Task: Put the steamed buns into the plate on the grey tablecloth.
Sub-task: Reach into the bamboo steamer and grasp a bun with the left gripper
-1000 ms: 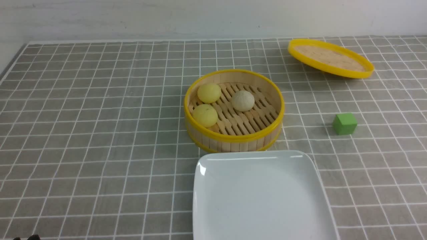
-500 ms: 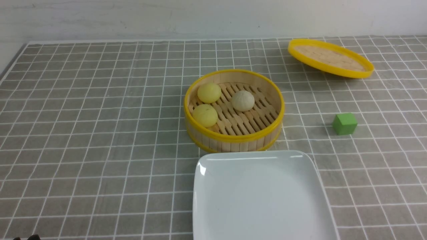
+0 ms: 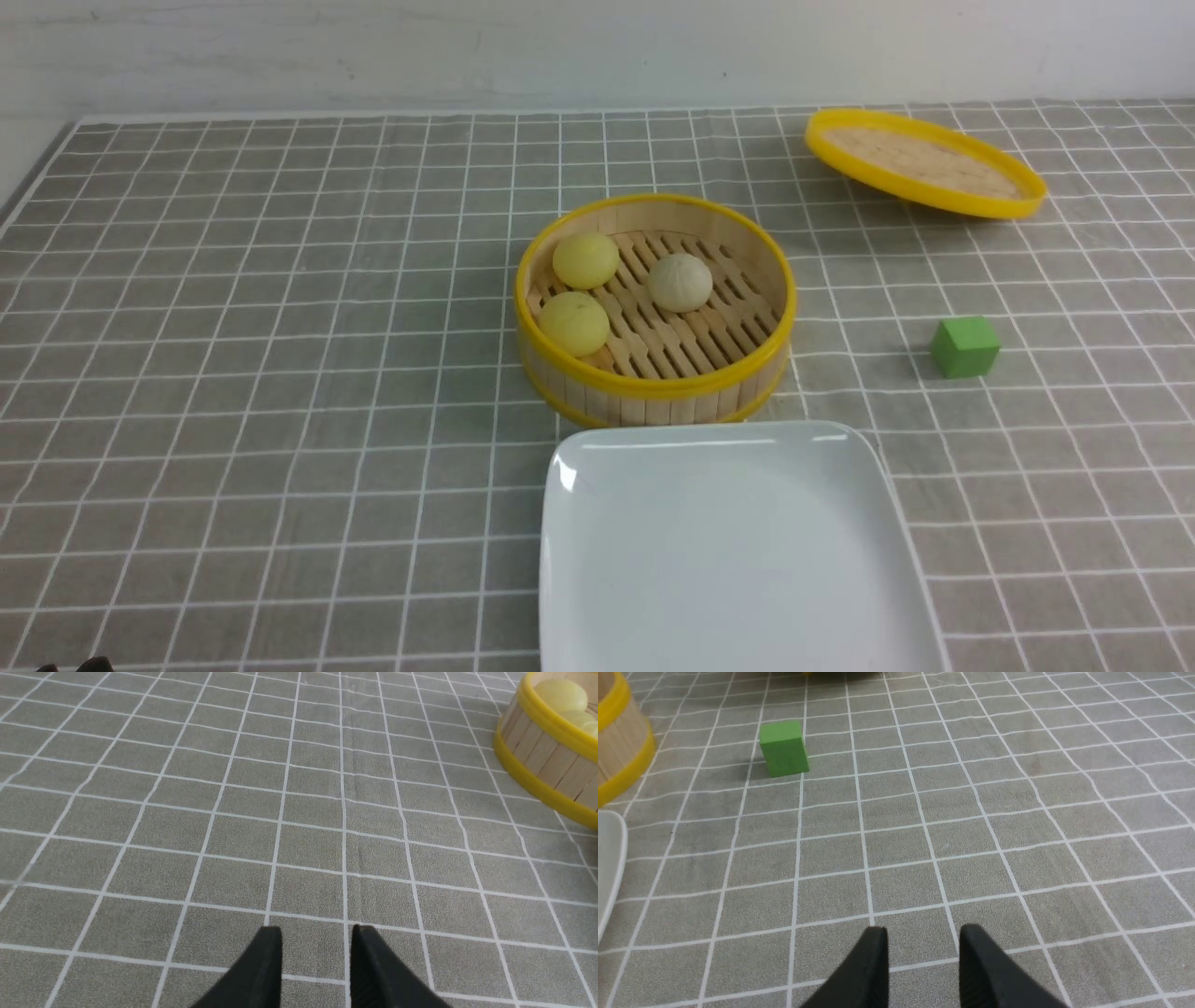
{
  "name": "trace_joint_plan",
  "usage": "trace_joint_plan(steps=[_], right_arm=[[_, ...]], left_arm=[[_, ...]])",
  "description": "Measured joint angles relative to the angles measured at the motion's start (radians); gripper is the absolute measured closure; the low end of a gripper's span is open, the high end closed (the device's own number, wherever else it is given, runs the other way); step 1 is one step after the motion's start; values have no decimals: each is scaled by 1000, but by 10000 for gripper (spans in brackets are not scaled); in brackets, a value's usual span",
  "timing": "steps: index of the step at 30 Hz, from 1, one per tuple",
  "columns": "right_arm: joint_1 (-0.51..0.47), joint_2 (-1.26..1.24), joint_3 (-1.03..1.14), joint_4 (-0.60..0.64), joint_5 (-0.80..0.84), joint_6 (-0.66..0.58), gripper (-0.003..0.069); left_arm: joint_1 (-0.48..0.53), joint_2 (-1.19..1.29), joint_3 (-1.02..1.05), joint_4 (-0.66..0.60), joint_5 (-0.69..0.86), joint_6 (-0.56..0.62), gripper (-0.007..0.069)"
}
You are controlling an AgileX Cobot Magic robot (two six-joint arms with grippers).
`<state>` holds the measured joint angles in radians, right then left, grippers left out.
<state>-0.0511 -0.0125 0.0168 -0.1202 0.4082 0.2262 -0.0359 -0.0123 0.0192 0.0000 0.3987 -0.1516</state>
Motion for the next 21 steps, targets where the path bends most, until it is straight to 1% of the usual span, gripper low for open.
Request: trace_joint_plan(steps=[18,19,21], right_arm=[[0,0,0,4,0,3,419],[0,0,0,31,-1,18,419],[0,0,0,144,-3,91,419]], left_arm=[[0,0,0,0,-2,0,384],[0,0,0,0,-3,-5,384],[0,0,0,-60,-3,-53,384]])
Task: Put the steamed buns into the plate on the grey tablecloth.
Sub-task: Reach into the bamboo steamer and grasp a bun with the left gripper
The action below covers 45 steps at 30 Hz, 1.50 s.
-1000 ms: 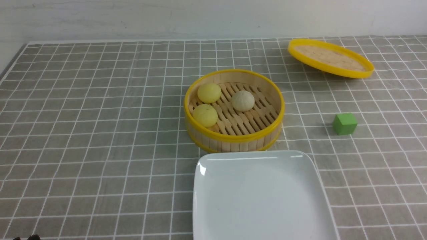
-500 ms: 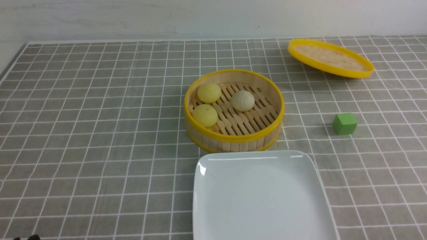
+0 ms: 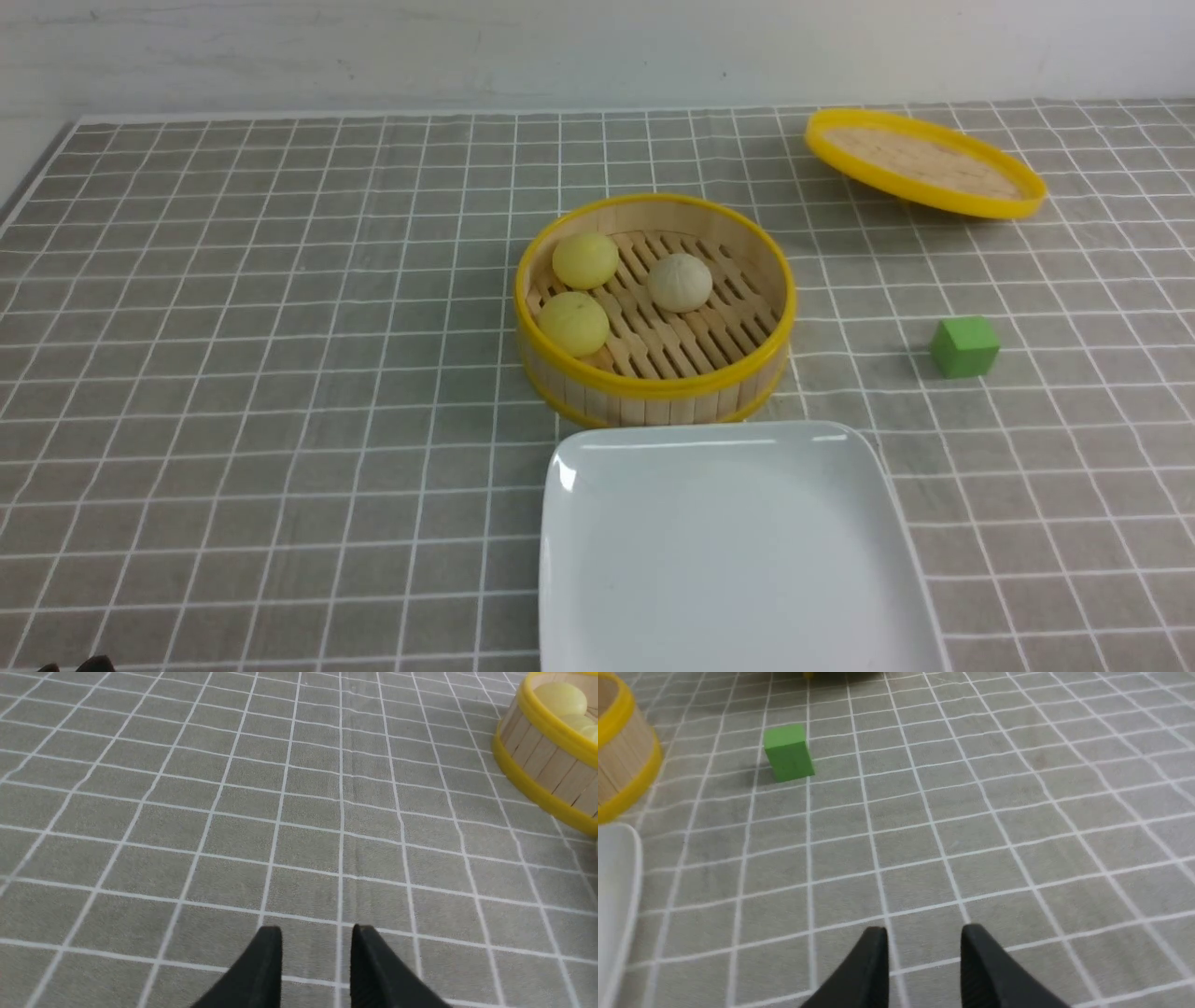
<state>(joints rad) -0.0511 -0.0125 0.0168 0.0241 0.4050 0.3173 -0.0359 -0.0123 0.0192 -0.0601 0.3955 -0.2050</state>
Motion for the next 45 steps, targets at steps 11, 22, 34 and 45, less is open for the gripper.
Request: trace_joint_plan(steps=[11,22,34,45], right_arm=[[0,0,7,416,3,224,419],[0,110,-362,260,77,-42,666],[0,816,-727,242,625,-317,664],[0,1129,-810,759,705,-829,656]], left_arm=[[0,0,7,-437,4,-373,384],[-20,54,-303,-526,69,-117,564],[-20,879,-781,-463,599,284,622],[-266,1598,-1405,-457,709,320,559]])
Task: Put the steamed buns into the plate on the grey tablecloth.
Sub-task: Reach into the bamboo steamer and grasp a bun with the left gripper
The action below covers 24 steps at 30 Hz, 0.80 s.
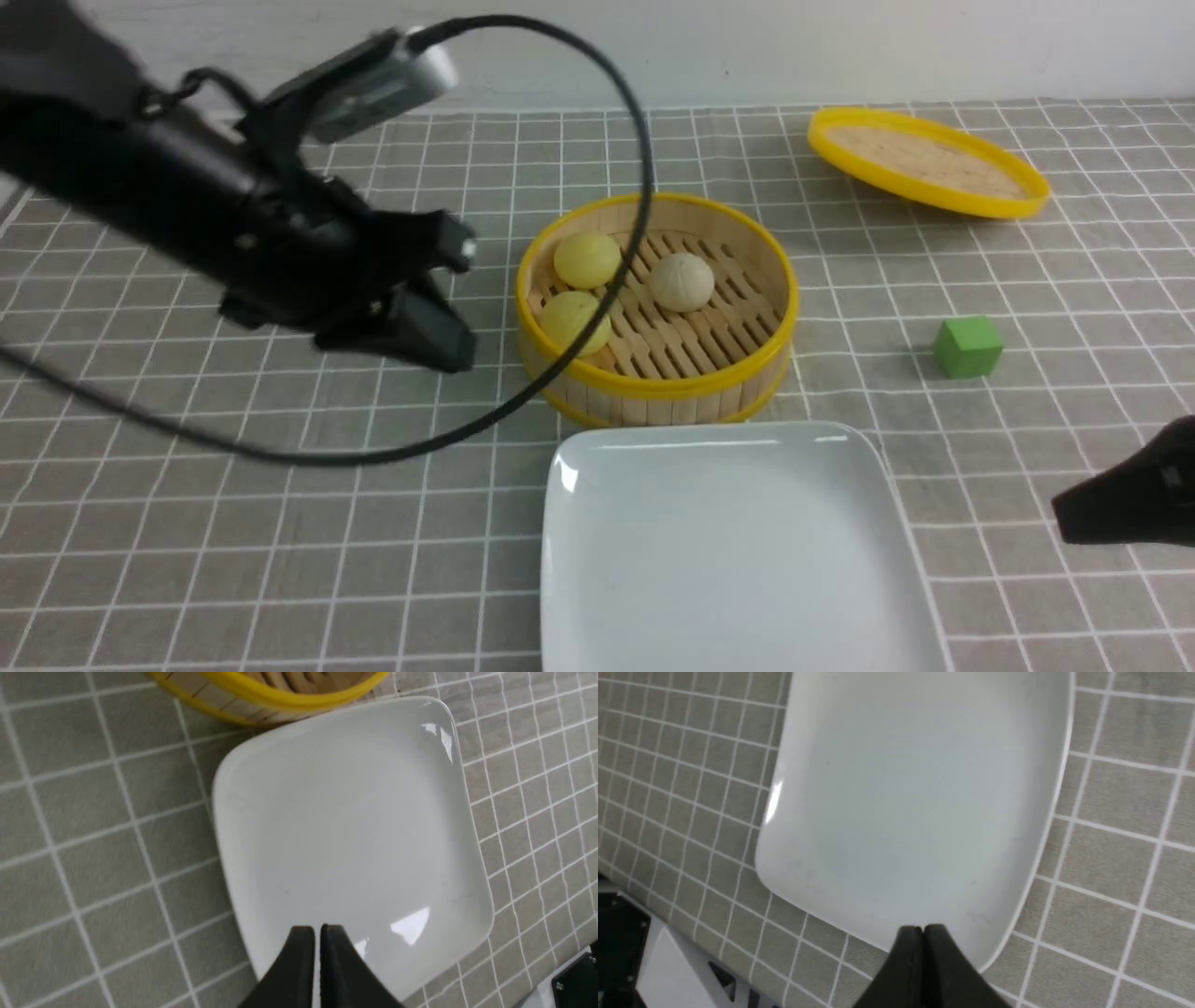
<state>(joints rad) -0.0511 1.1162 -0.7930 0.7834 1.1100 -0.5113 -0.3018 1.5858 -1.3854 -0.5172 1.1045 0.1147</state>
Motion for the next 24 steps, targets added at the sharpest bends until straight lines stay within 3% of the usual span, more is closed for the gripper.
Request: trace_joint_plan(steps=[6,10,14,24], right_arm=[[0,47,-2,-17,13,-8,650],[0,47,-2,-18,16,-8,647],[0,47,-2,-18,9,-8,643],[0,47,-2,-18,6,-8,641]], left_arm=[[-133,376,-454,191,105,-115,425],[-197,513,-651,330,119,-194,342],[-222,576,-741,459,125,-258,317],[-223,678,-752,547,131,-317,314]])
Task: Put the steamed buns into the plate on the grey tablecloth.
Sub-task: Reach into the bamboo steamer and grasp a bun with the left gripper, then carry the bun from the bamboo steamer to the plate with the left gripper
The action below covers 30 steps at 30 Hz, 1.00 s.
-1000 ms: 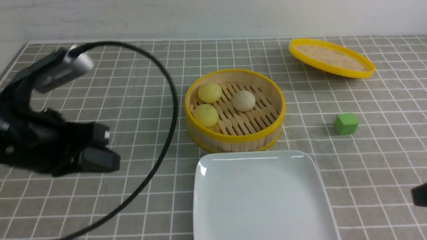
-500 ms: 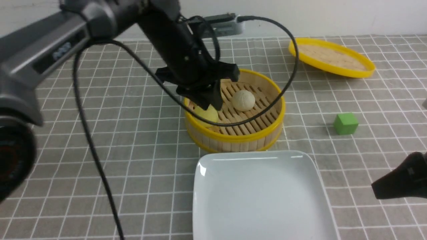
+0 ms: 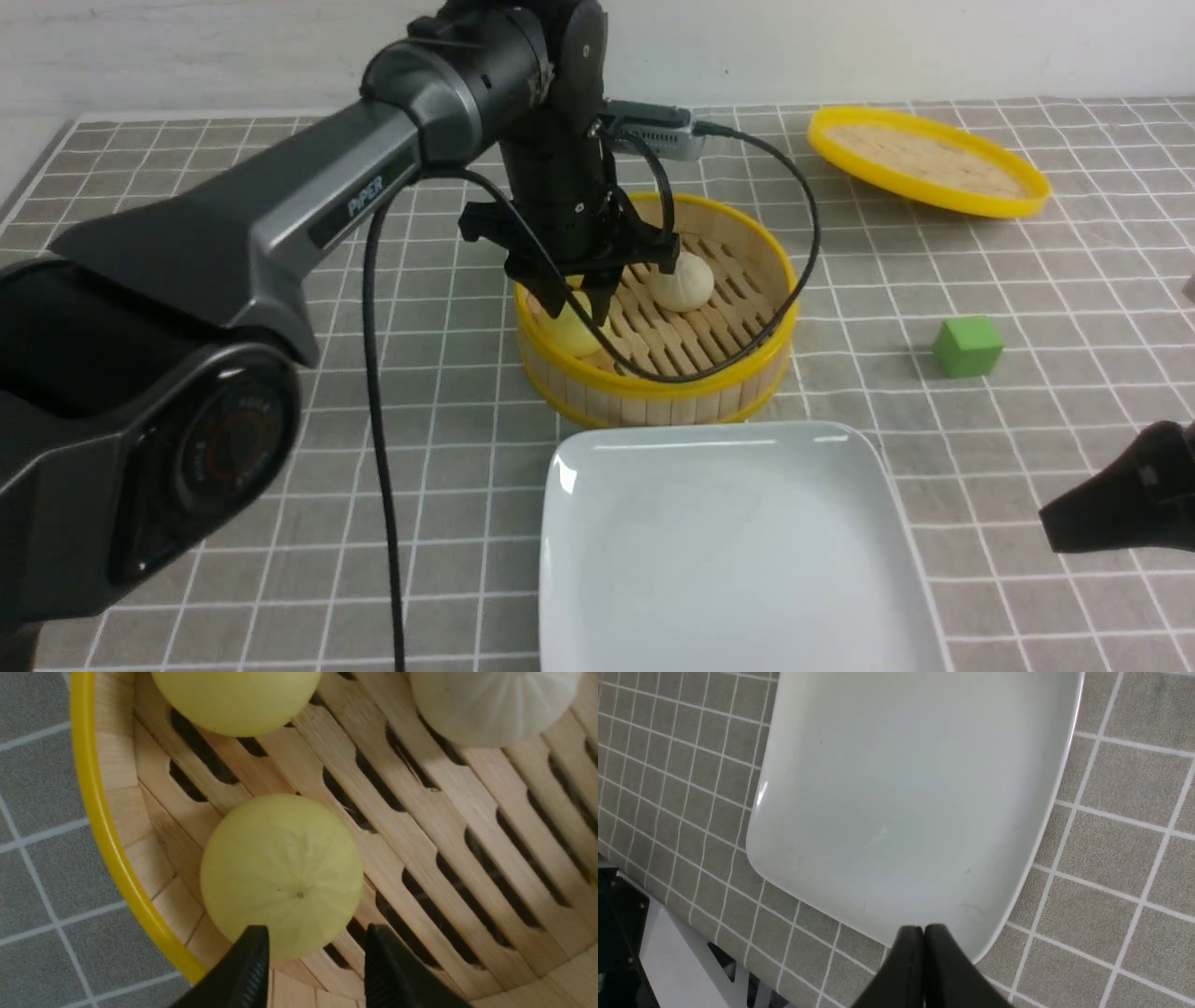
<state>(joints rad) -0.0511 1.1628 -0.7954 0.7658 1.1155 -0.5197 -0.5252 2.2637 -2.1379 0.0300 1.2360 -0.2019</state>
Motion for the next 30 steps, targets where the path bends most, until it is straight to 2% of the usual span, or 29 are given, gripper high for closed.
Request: trace_joint_plan(steps=[4,7,13,23,26,27,30], right_arm=[[0,0,0,0,0,0,636],[0,0,-1,1,0,0,633],[0,0,-2,2,0,0,627],[0,0,-2,3,-1,0,615],[0,0,-2,3,-1,0,612],[0,0,-2,3,-1,0,612],[0,0,-2,3,-1,0,608]], left_arm=[[0,12,0,4,-3,-2,317],[0,28,0,5,-6,-2,347],[0,19,-25,5,0,40,597],[0,-255,-71,-57,1,93,610],[-6,-418,98,-166,1,99,610],[-7,-425,112,-171,1,99,610],[-49,-489,356,-222,1,114,608]])
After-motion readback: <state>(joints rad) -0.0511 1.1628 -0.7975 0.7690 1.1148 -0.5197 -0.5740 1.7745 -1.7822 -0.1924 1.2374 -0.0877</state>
